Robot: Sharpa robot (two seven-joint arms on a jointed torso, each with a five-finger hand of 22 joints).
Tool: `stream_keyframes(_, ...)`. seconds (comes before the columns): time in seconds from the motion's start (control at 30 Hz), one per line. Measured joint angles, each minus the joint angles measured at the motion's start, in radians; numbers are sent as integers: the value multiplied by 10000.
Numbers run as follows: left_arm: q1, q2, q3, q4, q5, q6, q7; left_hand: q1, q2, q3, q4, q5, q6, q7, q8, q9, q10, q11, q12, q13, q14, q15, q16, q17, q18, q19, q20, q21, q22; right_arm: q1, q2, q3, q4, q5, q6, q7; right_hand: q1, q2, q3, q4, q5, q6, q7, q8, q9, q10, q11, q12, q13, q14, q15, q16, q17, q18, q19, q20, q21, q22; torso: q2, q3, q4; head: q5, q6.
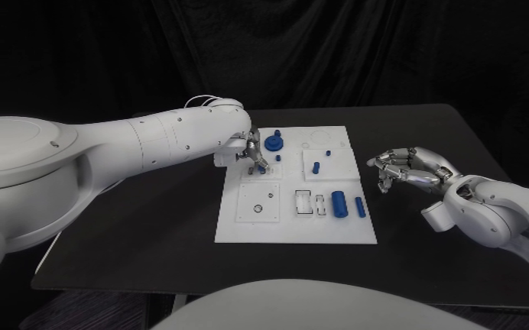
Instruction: Assemble the parts on the task board
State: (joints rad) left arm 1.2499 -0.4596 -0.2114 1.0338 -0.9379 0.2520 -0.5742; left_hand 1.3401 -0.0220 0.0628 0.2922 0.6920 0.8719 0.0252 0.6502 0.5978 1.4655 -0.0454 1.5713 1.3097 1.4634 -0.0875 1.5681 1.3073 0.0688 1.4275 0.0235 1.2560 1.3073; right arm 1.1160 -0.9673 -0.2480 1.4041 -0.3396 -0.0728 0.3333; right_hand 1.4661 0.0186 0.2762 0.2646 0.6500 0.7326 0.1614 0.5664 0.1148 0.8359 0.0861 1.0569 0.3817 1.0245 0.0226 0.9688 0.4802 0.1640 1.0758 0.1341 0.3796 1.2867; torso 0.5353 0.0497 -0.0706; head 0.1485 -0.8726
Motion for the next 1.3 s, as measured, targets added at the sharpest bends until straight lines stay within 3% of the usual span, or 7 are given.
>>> stream_keyframes(0.27, -34, 111, -1, -190, 13, 148, -33, -25, -25, 96, -13, -425, -36, 37, -65, -47, 0, 0, 0, 0, 0, 0, 0, 0, 0, -31, 32, -72, 0, 0, 18, 0, 0, 0, 16, -53, 43, -43, 0, 0, 0, 0, 0, 0, 0, 0, 0, 0, 0, 0, 0, 0, -8, 0, 0, 0, 0, 0, -3, -1, 0, 17, 0)
stream_keyframes(1.2, -200, 297, 35, -464, 67, 262, -50, -65, -63, 166, -28, -511, -40, 68, -101, -65, 0, 1, 0, 0, 0, 1, 0, 0, 1, -104, 32, -190, 0, 0, 72, 0, -31, -1, 140, -284, 92, -12, 41, -41, -1, -36, 36, 0, -8, 1, -1, 0, -7, 0, 0, 0, -17, 0, 0, 0, 0, 0, -5, -4, -1, 70, 0)
stream_keyframes(1.27, -209, 309, 36, -482, 81, 236, -43, -64, -62, 193, -54, -568, -56, 53, -101, -67, 0, 1, 0, 0, 0, 1, 0, 0, 0, -121, 49, -231, 0, 0, 70, 0, -31, -1, 147, -296, 92, -12, 41, -41, 0, -36, 36, 0, -8, 0, 0, 0, -7, -36, 37, 0, -17, 0, 0, 0, -1, 0, -5, -4, -1, 62, 0)
stream_keyframes(1.3, -212, 314, 36, -490, 86, 223, -42, -127, -1, 221, -27, -917, -87, 83, -101, -82, 15, 58, 0, 0, 4, 5, 0, 0, 0, -143, 70, -231, 0, 0, 69, 0, -30, -1, 150, -302, 92, -12, 41, -40, 0, -36, 36, 0, -8, 1, -1, 0, -7, -36, 37, 0, -17, 1, 0, 0, 0, 0, -5, -4, -1, 61, 0)
